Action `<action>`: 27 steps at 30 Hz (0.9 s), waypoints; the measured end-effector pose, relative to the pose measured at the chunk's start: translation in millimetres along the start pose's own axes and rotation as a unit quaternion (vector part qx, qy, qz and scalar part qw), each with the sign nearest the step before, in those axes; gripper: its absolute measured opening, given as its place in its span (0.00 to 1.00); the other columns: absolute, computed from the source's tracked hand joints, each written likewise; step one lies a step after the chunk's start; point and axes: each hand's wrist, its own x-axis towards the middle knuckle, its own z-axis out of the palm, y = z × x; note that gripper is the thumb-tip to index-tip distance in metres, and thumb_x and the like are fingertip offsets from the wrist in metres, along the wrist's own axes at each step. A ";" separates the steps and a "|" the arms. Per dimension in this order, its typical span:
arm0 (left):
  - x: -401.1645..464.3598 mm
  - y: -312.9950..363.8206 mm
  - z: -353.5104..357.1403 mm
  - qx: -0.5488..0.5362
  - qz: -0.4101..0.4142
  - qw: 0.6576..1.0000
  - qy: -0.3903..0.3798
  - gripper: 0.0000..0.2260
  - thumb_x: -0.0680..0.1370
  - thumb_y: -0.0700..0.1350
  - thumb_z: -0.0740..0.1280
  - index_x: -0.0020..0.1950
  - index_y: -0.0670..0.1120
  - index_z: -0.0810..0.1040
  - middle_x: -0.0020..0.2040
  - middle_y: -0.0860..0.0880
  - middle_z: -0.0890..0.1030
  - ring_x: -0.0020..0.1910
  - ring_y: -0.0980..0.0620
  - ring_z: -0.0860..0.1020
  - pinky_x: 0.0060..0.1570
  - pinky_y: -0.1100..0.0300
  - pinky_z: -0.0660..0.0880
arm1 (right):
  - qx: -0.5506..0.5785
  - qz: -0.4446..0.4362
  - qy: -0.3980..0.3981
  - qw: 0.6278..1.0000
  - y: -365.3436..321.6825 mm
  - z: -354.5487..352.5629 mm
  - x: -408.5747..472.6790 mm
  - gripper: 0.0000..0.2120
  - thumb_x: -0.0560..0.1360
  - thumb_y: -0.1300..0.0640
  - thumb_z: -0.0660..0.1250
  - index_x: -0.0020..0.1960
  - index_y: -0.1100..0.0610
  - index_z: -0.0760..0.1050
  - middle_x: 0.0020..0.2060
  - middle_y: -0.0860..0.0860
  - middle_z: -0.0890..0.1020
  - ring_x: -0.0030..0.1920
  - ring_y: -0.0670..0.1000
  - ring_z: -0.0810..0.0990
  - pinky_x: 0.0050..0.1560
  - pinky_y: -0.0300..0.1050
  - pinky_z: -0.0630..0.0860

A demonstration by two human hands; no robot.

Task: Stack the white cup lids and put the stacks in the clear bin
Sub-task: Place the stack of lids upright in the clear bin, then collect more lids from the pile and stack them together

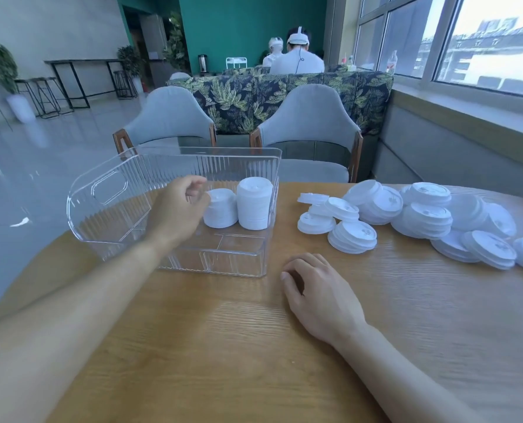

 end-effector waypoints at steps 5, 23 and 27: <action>-62.4 34.9 0.4 -0.087 0.047 0.989 0.107 0.07 0.80 0.54 0.63 0.51 0.51 0.73 0.40 0.55 0.76 0.40 0.51 0.75 0.41 0.49 0.73 | 0.001 -0.008 0.003 1.000 -0.1 -9.7 -23.0 0.09 0.81 0.52 0.61 0.50 0.52 0.79 0.52 0.41 0.79 0.57 0.45 0.73 0.54 0.39 0.72; -189.6 132.2 115.0 0.025 0.121 0.983 -0.138 0.07 0.78 0.55 0.66 0.42 0.56 0.74 0.42 0.59 0.76 0.46 0.58 0.74 0.53 0.54 0.73 | -0.021 0.038 0.040 0.998 76.1 -80.0 -99.5 0.07 0.78 0.54 0.64 0.53 0.51 0.79 0.55 0.40 0.79 0.60 0.45 0.72 0.61 0.40 0.71; -188.6 148.4 138.2 0.067 0.138 0.977 -0.149 0.06 0.79 0.54 0.65 0.55 0.56 0.76 0.54 0.61 0.74 0.56 0.58 0.71 0.60 0.59 0.67 | -0.026 0.070 0.054 0.996 106.3 -100.8 -106.4 0.06 0.78 0.54 0.65 0.52 0.51 0.80 0.55 0.40 0.80 0.60 0.45 0.73 0.61 0.43 0.73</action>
